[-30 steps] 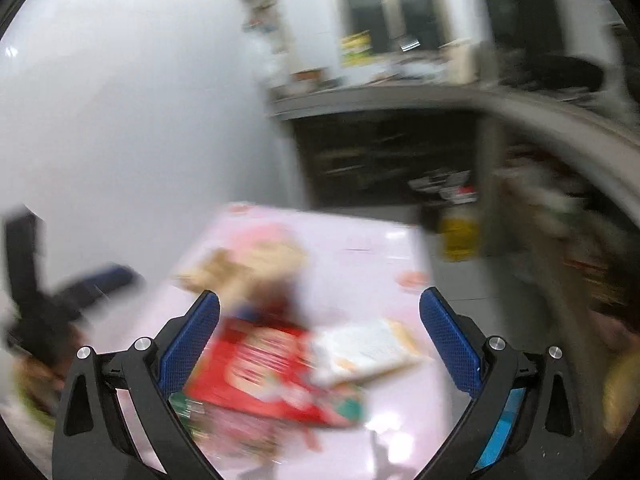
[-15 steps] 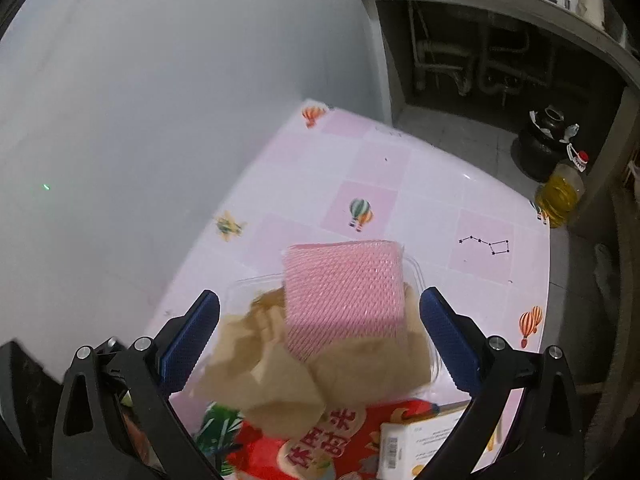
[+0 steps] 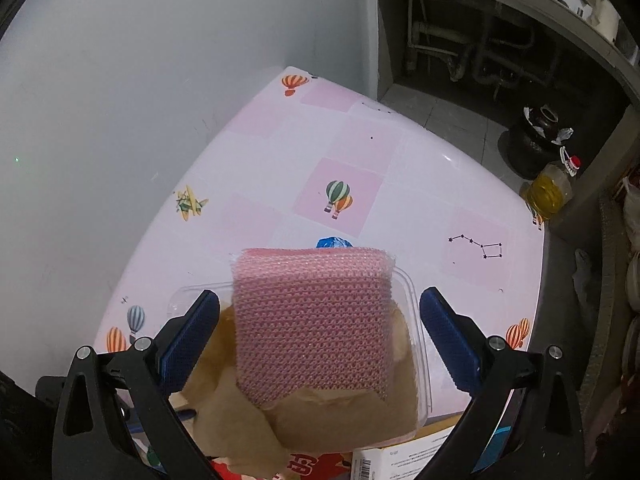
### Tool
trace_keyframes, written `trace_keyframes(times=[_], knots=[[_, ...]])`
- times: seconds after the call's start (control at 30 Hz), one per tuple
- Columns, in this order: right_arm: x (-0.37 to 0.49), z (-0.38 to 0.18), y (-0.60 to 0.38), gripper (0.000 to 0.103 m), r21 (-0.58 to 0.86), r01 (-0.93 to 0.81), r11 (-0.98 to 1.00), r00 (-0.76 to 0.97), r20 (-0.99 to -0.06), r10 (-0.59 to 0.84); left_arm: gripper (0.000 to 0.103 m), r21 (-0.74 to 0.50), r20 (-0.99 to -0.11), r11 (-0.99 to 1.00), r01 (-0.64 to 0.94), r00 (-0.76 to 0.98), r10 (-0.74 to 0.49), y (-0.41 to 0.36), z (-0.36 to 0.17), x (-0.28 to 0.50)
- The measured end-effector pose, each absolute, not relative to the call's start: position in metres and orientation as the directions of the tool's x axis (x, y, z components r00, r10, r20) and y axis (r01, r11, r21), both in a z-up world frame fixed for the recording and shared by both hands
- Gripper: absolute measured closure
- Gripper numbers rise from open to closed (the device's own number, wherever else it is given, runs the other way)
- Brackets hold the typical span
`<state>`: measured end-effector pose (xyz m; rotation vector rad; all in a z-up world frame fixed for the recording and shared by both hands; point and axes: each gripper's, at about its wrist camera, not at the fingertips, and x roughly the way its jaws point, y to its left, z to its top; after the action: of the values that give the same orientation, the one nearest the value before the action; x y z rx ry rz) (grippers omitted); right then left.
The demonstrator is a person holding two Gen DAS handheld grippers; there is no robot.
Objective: Collect trash
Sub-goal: 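Reach the right tool to the pink sponge on the tray and grasp it, then grasp the brown paper with the left tool while the right tool lifts the sponge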
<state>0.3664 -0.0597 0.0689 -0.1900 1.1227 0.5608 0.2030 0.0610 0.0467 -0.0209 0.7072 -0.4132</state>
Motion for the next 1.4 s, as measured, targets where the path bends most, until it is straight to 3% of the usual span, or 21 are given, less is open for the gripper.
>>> trace_keyframes(times=[0.23, 0.43, 0.6, 0.8, 1.0, 1.4], knots=[[0.366, 0.060, -0.052, 0.006, 0.103, -0.536, 0.838, 0.311, -0.899, 0.309, 0.097, -0.155, -0.612, 0.915, 0.372, 0.691, -0.384, 0.059, 0.048, 0.202], [0.365, 0.056, -0.049, 0.006, 0.091, -0.547, 0.832, 0.316, -0.898, 0.306, 0.101, -0.148, -0.600, 0.914, 0.379, 0.700, -0.387, 0.056, 0.049, 0.198], [0.365, 0.061, -0.051, 0.021, 0.105, -0.545, 0.832, 0.324, -0.889, 0.324, 0.102, -0.152, -0.591, 0.913, 0.379, 0.705, -0.391, 0.057, 0.052, 0.196], [0.362, 0.072, -0.058, 0.023, 0.118, -0.535, 0.837, 0.360, -0.864, 0.351, 0.103, -0.156, -0.577, 0.911, 0.381, 0.714, -0.397, 0.059, 0.056, 0.192], [0.354, 0.096, -0.074, 0.024, 0.153, -0.516, 0.843, 0.429, -0.805, 0.409, 0.103, -0.166, -0.546, 0.910, 0.381, 0.733, -0.407, 0.061, 0.064, 0.189], [0.333, 0.159, -0.124, 0.024, 0.267, -0.434, 0.860, 0.626, -0.598, 0.502, 0.103, -0.233, -0.437, 0.908, 0.349, 0.796, -0.418, 0.067, 0.100, 0.188]])
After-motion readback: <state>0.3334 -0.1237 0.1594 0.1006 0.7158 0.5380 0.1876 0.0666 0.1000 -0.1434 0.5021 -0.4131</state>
